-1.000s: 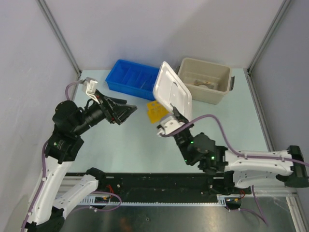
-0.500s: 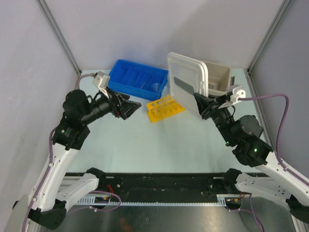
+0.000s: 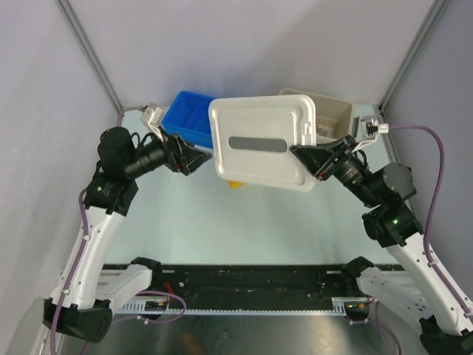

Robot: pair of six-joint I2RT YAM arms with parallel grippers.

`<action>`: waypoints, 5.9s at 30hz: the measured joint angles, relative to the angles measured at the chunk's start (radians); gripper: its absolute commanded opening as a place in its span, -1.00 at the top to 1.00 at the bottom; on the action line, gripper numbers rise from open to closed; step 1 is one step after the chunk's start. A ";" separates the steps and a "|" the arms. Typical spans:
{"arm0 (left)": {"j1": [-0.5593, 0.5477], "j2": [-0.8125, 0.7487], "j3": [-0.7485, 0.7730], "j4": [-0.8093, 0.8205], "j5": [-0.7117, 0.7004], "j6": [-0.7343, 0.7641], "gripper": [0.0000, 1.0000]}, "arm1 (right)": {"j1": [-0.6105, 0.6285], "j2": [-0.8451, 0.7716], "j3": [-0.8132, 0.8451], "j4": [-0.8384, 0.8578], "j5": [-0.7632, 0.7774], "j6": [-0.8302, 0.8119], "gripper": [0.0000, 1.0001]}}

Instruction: Organize the chemistry lab equipment

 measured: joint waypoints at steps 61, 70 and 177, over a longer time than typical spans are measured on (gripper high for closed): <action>-0.189 1.377 1.117 0.167 -0.091 -0.190 -0.48 | -0.812 1.173 0.273 0.645 -0.473 0.744 1.00; -0.231 1.474 1.135 0.166 -0.069 -0.200 -0.48 | -0.816 1.196 0.278 0.559 -0.478 0.706 0.99; -0.309 1.514 1.119 0.266 -0.043 -0.280 -0.50 | -0.877 1.152 0.597 -0.293 -0.205 -0.231 -0.96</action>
